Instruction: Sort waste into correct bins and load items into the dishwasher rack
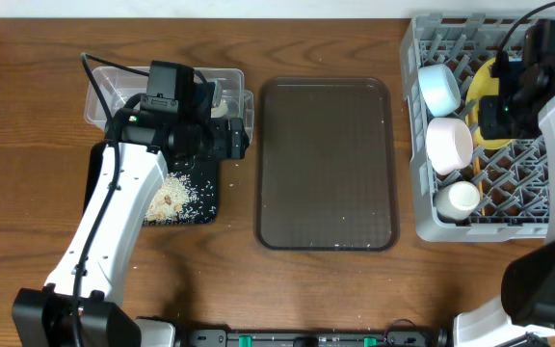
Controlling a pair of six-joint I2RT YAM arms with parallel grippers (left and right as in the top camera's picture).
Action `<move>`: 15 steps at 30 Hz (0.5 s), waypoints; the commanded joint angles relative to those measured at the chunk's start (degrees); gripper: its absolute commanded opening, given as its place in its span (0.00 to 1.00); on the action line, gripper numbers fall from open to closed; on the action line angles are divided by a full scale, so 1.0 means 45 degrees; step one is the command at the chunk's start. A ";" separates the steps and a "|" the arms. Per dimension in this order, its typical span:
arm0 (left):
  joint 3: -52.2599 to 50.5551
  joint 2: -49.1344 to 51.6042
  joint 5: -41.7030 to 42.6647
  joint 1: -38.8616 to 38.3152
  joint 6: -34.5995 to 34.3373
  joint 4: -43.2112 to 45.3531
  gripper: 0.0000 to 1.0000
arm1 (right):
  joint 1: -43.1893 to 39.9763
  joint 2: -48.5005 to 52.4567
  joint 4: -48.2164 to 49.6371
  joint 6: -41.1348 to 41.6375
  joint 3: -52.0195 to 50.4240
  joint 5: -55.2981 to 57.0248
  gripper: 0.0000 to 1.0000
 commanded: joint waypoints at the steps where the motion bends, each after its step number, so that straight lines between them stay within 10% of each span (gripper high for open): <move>1: 0.0141 0.0073 -0.0117 -0.0049 0.0029 0.0000 0.90 | 0.0267 -0.1695 0.0024 -0.0175 0.1025 -0.2297 0.64; 2: 0.0141 0.0073 -0.0117 -0.0049 0.0029 0.0000 0.90 | 0.0350 -0.2273 0.0015 -0.0117 0.1282 -0.2715 0.99; 15: 0.0141 0.0073 -0.0117 -0.0049 0.0029 0.0000 0.89 | 0.0340 -0.6897 -0.0301 0.0301 0.1452 -0.3157 0.99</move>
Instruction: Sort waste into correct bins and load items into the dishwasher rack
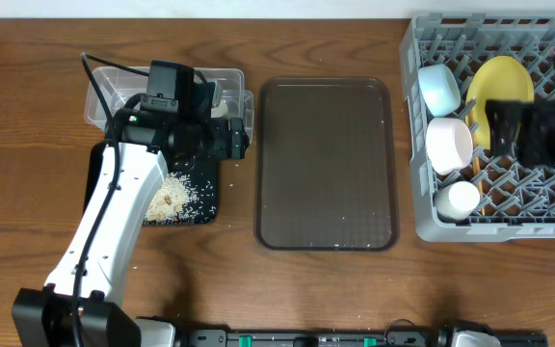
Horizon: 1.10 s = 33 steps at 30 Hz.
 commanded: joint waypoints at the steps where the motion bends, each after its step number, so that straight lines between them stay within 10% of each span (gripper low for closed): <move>1: 0.0141 0.0073 -0.0117 -0.0049 0.0029 -0.0005 0.90 | 0.0078 -0.0398 -0.0403 0.0189 -0.0029 -0.0233 0.99; 11: 0.0141 0.0073 -0.0117 -0.0049 0.0029 -0.0005 0.89 | 0.0136 -0.1817 0.1511 0.0185 -0.1841 0.0525 0.99; 20: 0.0141 0.0073 -0.0117 -0.0049 0.0029 -0.0005 0.89 | 0.1112 -0.6679 0.9549 0.1588 -1.1278 0.2390 0.99; 33: 0.0141 0.0073 -0.0117 -0.0049 0.0029 -0.0005 0.90 | 0.1554 -1.2988 1.4693 0.2856 -2.1022 0.2759 0.99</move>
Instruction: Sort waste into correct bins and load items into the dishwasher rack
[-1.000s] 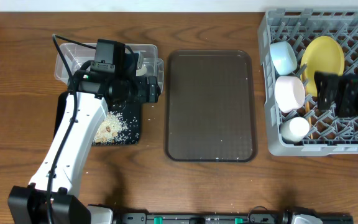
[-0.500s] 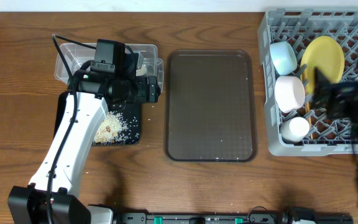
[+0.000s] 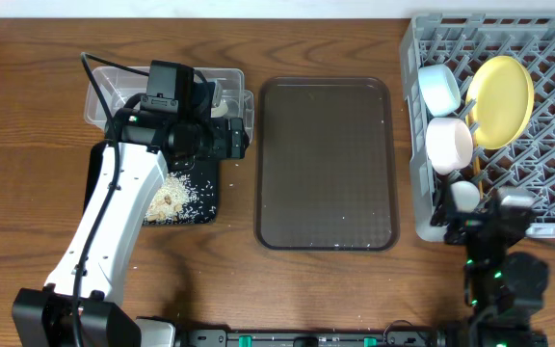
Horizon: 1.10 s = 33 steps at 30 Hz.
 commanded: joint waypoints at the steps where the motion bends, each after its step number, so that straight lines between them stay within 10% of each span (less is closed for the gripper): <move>1: 0.0141 0.0073 -0.0112 -0.0049 0.0029 -0.0010 0.90 | 0.0330 -0.1273 0.0593 0.0359 -0.1399 0.0243 0.99; 33: 0.0141 0.0073 -0.0112 -0.0049 0.0029 -0.0010 0.90 | 0.0461 -0.3351 0.0670 -0.0267 -0.3065 0.0209 0.99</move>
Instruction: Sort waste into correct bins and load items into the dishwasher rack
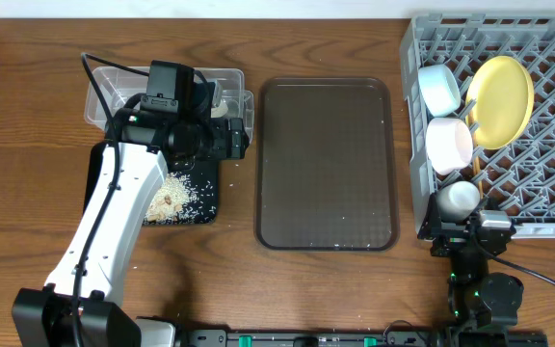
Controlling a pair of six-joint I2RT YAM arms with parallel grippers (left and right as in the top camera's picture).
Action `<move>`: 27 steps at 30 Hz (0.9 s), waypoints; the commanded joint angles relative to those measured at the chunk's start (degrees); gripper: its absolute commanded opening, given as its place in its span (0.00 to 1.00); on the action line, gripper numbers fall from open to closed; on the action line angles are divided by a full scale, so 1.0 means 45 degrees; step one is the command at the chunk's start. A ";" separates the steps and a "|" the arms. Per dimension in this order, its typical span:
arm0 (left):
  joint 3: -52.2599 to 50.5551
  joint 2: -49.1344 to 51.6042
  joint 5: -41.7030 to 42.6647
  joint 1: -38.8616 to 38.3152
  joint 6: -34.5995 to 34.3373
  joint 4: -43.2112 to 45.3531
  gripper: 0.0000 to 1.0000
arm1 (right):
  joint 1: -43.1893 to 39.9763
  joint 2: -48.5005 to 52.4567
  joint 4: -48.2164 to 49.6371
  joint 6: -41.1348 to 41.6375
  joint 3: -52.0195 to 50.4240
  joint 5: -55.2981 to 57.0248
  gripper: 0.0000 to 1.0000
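Observation:
The grey dishwasher rack (547,125) fills the right side. In it a yellow plate (499,101) stands on edge, with a pale blue bowl (439,87), a white cup (449,145) and another white cup (458,198) down its left column. My right gripper (462,236) is folded back at the rack's front left corner, and its jaws are too dark to read. My left gripper (237,137) hovers at the right end of the clear bin (114,92). Its fingers are hidden against the dark wrist.
A brown tray (326,164) lies in the middle with only a few crumbs on it. A black bin (193,198) holding spilled rice sits in front of the clear bin, partly under my left arm. The table's front edge is just below my right arm.
My right arm has drawn a little further back toward the table's front edge, below the rack's corner. The left arm, bins, tray and rack contents are unchanged.
My right gripper was at the yellow plate inside the rack. Then it was a blur off to the right, with the plate left standing in the rack. Later the arm was folded at the front right, and now sits lower still. The left arm never moved.

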 commanded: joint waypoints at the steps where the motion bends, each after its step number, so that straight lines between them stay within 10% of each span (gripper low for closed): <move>1: 0.0141 0.0073 -0.0117 -0.0049 0.0029 0.0000 0.90 | 0.0199 -0.0097 -0.0024 -0.0199 -0.0034 0.0019 0.99; 10: -0.2011 -0.1991 -0.1783 -0.0010 0.1248 0.2501 0.90 | 0.0199 -0.0102 -0.0024 -0.0199 -0.0034 0.0019 0.99; 18: -0.9170 -0.8136 -0.1787 0.0617 0.1224 0.9326 0.90 | 0.0199 -0.0097 -0.0024 -0.0199 -0.0034 0.0019 0.99; 27: -1.4090 -1.5042 -0.2783 0.1180 0.1807 1.0117 0.90 | 0.0199 -0.0097 -0.0024 -0.0199 -0.0034 0.0019 0.99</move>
